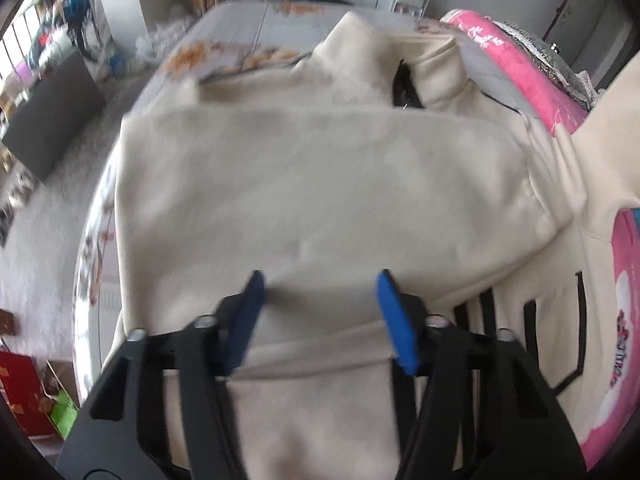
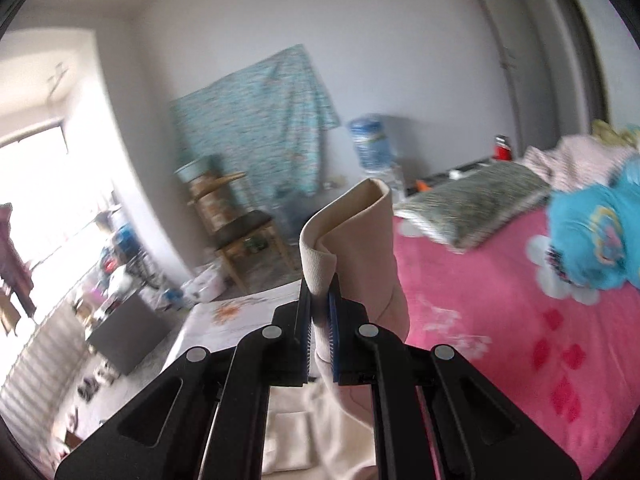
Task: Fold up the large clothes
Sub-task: 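Carry the sleeve over the jacket body and open the right tool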
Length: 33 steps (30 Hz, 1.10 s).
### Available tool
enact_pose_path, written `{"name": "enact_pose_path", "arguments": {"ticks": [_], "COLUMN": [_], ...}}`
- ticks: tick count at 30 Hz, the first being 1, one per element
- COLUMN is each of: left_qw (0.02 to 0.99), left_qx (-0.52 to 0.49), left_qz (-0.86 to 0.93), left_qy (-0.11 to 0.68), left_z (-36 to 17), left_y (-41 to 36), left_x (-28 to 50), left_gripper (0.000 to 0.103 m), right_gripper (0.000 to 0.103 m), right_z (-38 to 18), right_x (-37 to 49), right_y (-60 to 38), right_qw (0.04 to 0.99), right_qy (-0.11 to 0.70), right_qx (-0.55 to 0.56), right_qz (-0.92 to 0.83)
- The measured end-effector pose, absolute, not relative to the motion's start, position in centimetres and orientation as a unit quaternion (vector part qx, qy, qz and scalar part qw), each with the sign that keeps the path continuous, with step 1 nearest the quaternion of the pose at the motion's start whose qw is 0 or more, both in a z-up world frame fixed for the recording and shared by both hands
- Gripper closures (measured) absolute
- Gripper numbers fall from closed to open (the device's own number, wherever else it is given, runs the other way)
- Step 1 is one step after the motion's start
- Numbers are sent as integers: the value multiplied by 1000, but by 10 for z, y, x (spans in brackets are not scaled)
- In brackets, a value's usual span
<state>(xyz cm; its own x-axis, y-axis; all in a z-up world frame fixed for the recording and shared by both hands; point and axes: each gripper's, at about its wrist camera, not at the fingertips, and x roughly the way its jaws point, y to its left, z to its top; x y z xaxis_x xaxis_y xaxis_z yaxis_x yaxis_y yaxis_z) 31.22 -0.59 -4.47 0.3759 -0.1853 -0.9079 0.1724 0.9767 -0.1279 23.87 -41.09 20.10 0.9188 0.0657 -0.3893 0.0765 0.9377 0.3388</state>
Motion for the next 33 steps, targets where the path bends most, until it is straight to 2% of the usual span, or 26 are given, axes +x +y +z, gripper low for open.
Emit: {"name": "enact_pose_path", "arguments": {"ticks": [2, 5, 8, 10, 13, 16, 18, 19, 20, 24, 26, 33], "left_qw": [826, 824, 822, 821, 824, 823, 820, 818, 816, 810, 806, 800], "left_qx": [-16, -25, -40, -52, -64, -78, -93, -101, -110, -136, -150, -200], "left_qz": [-107, -115, -127, -138, -150, -166, -182, -190, -198, -219, -220, -193], "left_qy": [553, 554, 554, 551, 543, 537, 534, 533, 531, 527, 529, 532], "left_z": [-47, -49, -49, -46, -42, -38, -36, -35, -34, -30, -29, -37], "left_y": [10, 27, 41, 48, 61, 72, 77, 80, 83, 88, 89, 87], "left_x": [310, 304, 299, 296, 291, 286, 284, 283, 282, 281, 286, 328], "left_gripper": [68, 81, 90, 92, 92, 92, 92, 92, 92, 90, 83, 71], "right_gripper": [95, 95, 95, 95, 95, 92, 76, 63, 59, 52, 49, 44], "right_z": [199, 191, 179, 168, 146, 111, 79, 71, 62, 51, 52, 39], "right_x": [245, 259, 271, 281, 294, 308, 317, 317, 316, 310, 309, 294], "right_y": [-381, -333, -289, -255, -200, -144, -108, -99, -94, -114, -147, -260], "right_qw": [964, 962, 957, 953, 944, 915, 880, 874, 871, 872, 877, 896], "right_qy": [206, 218, 233, 245, 265, 322, 386, 400, 409, 414, 414, 412], "right_qx": [169, 152, 143, 135, 121, 100, 82, 75, 66, 67, 87, 120], "right_qz": [22, 58, 92, 114, 154, 221, 264, 266, 265, 251, 227, 112]}}
